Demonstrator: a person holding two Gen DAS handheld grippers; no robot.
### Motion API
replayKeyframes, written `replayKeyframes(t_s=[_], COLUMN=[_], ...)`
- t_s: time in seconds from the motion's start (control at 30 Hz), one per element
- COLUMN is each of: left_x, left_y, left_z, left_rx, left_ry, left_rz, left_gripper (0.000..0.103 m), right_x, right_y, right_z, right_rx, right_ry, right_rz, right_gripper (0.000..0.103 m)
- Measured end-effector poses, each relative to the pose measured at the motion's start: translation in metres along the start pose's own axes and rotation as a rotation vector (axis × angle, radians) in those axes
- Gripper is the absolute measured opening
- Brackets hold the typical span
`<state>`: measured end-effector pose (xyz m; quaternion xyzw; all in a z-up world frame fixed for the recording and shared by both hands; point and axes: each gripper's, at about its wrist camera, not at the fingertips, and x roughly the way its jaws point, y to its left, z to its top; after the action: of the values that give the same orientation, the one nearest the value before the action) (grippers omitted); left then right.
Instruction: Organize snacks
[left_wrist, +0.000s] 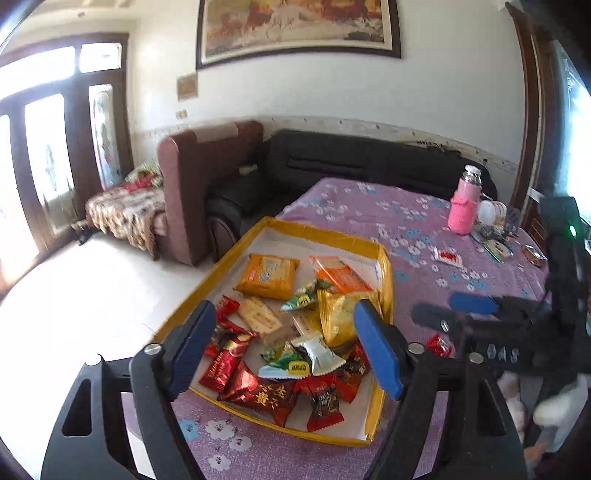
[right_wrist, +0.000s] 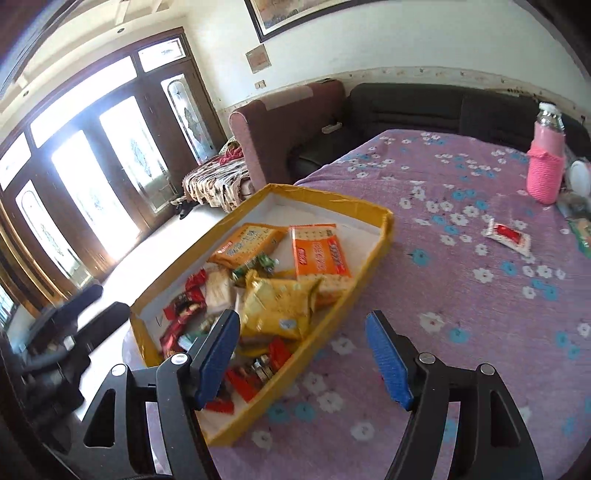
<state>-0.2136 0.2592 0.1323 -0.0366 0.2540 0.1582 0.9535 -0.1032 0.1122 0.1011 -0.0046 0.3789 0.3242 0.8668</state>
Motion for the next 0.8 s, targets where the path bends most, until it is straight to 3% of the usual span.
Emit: replayKeyframes(t_s=[0.13, 0.23, 0.43, 0.57, 0.8], left_x=[-0.027, -0.039, -0.039, -0.043, -0.049], left_y=[-0.012, -0.017, -0.016, -0.023, -0.047], left_z=[0.002, -0.003, -0.006, -0.006, -0.007], left_rx=[-0.008, -0.016, -0.053, -0.034, 0.031], left_ry=[-0.103, -0.131, -0.038, -0.044, -0.063], left_rz=[0.129, 0.187, 0.063, 0.102, 0.102], left_gripper=[0.089, 0.09, 0.091, 0.091, 0.091], right_x=[-0.026, -0.041, -0.049, -0.05, -0.054], right_y=[-0.005, -0.004, 0.009, 0.019, 0.021], right_z=[-0.021, -0.032, -0.05, -0.061, -0.067], right_rx=[-0.03, -0.046, -0.081, -0.118, -0.136], right_ry=[-0.03, -0.051, -0.05, -0.046, -0.039], right_rz=[-0.014, -0.016, 0.031, 0.053, 0.074], right_gripper=[0.074, 0.075, 0.076, 0.077, 0.079])
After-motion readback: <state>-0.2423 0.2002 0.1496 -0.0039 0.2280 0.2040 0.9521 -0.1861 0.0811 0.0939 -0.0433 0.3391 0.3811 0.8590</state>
